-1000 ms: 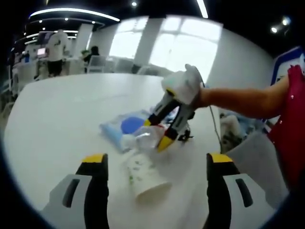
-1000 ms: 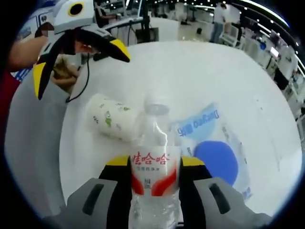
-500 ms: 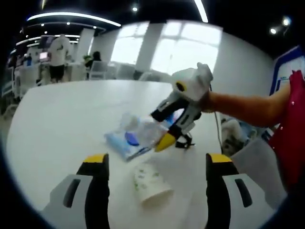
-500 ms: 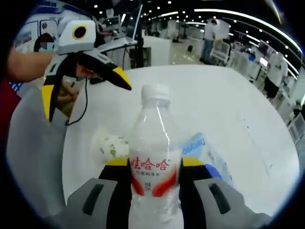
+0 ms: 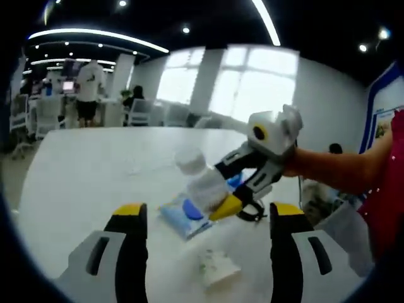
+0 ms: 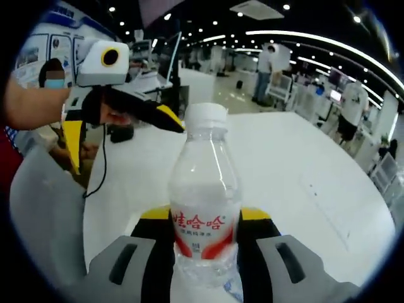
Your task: Arrange the tabletop items into an orderly group along one side of the table until the central work area is clear of visible clutter.
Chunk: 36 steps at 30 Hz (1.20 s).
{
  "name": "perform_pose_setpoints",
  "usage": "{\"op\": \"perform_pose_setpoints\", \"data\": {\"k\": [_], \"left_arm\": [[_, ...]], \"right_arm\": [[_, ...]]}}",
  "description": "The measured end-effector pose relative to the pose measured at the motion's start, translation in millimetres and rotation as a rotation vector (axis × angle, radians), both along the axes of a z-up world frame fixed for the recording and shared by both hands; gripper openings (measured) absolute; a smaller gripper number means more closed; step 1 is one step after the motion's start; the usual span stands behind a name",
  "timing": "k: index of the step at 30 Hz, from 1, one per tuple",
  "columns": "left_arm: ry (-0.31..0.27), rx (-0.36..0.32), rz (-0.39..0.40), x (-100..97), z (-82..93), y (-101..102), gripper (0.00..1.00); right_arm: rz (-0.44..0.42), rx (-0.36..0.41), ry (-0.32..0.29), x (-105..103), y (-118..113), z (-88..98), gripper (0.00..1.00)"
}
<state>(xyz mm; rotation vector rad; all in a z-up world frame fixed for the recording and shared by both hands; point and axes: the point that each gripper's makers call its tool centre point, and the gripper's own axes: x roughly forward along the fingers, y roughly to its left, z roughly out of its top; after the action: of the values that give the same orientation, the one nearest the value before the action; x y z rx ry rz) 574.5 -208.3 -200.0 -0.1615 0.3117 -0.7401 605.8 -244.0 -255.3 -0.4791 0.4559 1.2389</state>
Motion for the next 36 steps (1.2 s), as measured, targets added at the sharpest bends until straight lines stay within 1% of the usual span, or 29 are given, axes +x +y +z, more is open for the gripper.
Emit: {"op": "perform_pose_setpoints", "data": {"k": [3,7,12,17,20,22,25,26,30,31,32,33,34,36], "left_arm": [[-0.032,-0.017,0.054,11.6,10.1,3,0.71],[-0.050,-0.029,0.118,22.3,16.1,5,0.69],[-0.050,-0.041,0.196,32.7,18.9,9,0.65],[-0.042,-0.051,0.248,39.1,18.5,12,0.57],[-0.036,-0.047,0.254,41.5,16.6,10,0.56],[-0.033,-0.033,0.255,41.8,14.7,9,0.55],[-0.029,-0.017,0.255,42.7,12.5,11,0.52],[-0.025,-0.002,0.261,43.5,10.6,13,0.50],[-0.019,-0.012,0.246,42.6,11.9,11,0.47],[-0.019,-0.013,0.243,42.3,12.1,10,0.45],[-0.017,-0.023,0.228,41.0,13.3,8,0.41],[-0.011,-0.046,0.201,39.1,15.2,4,0.38],[-0.018,-0.030,0.220,41.0,14.8,8,0.38],[-0.014,-0.039,0.212,40.7,17.2,7,0.38]], "right_arm": [[-0.019,0.028,-0.001,0,9,7.5,0.36],[-0.044,0.052,-0.004,0,19,14.4,0.36],[-0.070,0.077,-0.011,0,29,20.7,0.36],[-0.112,0.109,-0.006,1,36,25.9,0.36],[-0.124,0.135,0.010,1,41,29.6,0.36],[-0.126,0.136,0.007,0,44,30.3,0.36],[-0.126,0.139,0.011,-1,46,30.9,0.36],[-0.129,0.142,0.011,-2,47,31.4,0.36],[-0.134,0.146,0.015,-2,49,31.2,0.36],[-0.133,0.148,0.009,-1,50,32.0,0.36],[-0.134,0.150,0.006,-2,50,32.8,0.36],[-0.135,0.152,0.004,-1,51,33.6,0.36],[-0.134,0.156,0.001,-1,51,34.7,0.36],[-0.136,0.159,-0.003,-1,52,35.8,0.36]]}}
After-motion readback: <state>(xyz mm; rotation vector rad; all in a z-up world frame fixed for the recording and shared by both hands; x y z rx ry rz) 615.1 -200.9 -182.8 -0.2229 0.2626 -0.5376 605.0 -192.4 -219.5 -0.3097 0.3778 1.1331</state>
